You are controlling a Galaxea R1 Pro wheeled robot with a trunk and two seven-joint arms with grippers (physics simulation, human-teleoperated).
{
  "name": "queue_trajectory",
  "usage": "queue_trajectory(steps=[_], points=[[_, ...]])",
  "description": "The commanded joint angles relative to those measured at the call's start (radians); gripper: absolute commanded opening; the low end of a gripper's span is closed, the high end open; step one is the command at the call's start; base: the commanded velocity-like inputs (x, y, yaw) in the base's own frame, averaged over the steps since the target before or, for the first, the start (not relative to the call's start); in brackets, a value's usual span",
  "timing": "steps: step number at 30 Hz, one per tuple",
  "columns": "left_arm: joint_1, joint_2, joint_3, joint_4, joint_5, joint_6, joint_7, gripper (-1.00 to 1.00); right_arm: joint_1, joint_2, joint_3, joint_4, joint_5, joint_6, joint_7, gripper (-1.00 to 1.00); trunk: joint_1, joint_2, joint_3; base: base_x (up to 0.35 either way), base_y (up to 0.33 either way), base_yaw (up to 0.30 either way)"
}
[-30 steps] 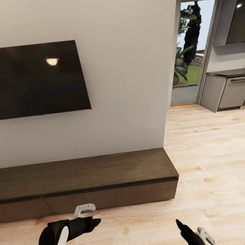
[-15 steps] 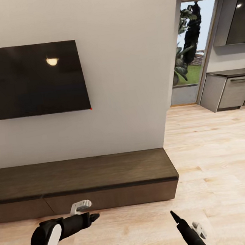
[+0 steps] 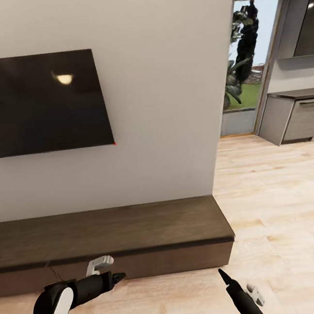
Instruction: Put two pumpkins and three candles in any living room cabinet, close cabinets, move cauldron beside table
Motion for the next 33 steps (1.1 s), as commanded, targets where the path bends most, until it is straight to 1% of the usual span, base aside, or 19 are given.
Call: queue_trajectory(steps=[1,5,7,9,12,13,16,18,19,21,22,25,33], points=[[-0.001,0.000,0.001,0.000,-0.008,0.004,-0.009,1.00,-0.001,0.001,-0.003,0.002,-0.007,-0.002,0.004,1.00,0.001,0.000,-0.001,0.342,0.000,0.000],[-0.001,0.001,-0.001,-0.001,-0.008,0.004,-0.009,1.00,-0.001,-0.003,-0.005,0.002,-0.010,0.007,0.014,1.00,0.001,0.000,-0.001,0.264,0.000,0.000],[-0.001,0.000,-0.006,-0.001,-0.007,0.004,-0.009,1.00,-0.001,-0.004,-0.005,0.002,-0.028,0.008,0.017,1.00,0.001,0.000,-0.001,0.091,0.000,0.000],[-0.001,-0.001,-0.011,-0.003,-0.006,0.004,-0.009,1.00,-0.001,-0.004,-0.006,0.002,-0.080,0.009,0.020,1.00,0.001,0.000,-0.001,0.037,0.000,0.000],[-0.001,-0.002,-0.014,-0.004,-0.006,0.004,-0.010,1.00,-0.001,-0.006,-0.003,0.004,-0.184,0.009,0.023,1.00,0.001,0.000,-0.001,0.013,0.000,0.000],[-0.001,-0.002,-0.014,-0.005,-0.005,0.004,-0.010,1.00,-0.001,-0.006,-0.003,0.004,-0.210,0.009,0.023,1.00,0.001,0.000,-0.001,0.005,0.000,0.000],[-0.001,-0.002,-0.014,-0.005,-0.004,0.004,-0.011,1.00,-0.001,-0.007,0.000,0.004,-0.243,0.009,0.024,1.00,0.001,0.000,-0.001,0.003,0.000,0.000],[-0.001,-0.002,-0.015,-0.005,0.008,0.005,-0.011,1.00,-0.001,-0.007,0.001,0.004,-0.251,0.010,0.026,1.00,0.001,0.000,-0.001,0.001,0.000,0.000],[-0.001,-0.002,-0.015,-0.005,0.021,0.005,-0.011,1.00,-0.001,-0.007,0.002,0.004,-0.254,0.010,0.030,1.00,0.001,0.000,-0.001,0.000,0.000,0.000],[-0.001,0.001,-0.015,-0.006,0.064,0.005,-0.011,1.00,-0.001,-0.007,0.004,0.004,-0.258,0.015,0.061,1.00,0.008,-0.014,-0.007,0.000,0.000,0.000],[0.000,0.001,-0.015,-0.008,0.072,0.005,-0.011,1.00,-0.001,-0.007,0.004,0.005,-0.258,0.021,0.072,1.00,0.012,-0.021,-0.010,0.000,0.000,0.000],[0.000,0.002,-0.015,-0.012,0.082,0.005,-0.010,1.00,-0.001,-0.007,0.004,0.005,-0.258,0.033,0.086,1.00,0.024,-0.042,-0.020,0.000,0.000,0.000],[0.001,0.002,-0.016,-0.013,0.088,0.005,-0.011,1.00,-0.001,-0.005,0.004,0.004,-0.258,0.036,0.107,1.00,0.054,-0.098,-0.045,0.000,0.000,0.000]])
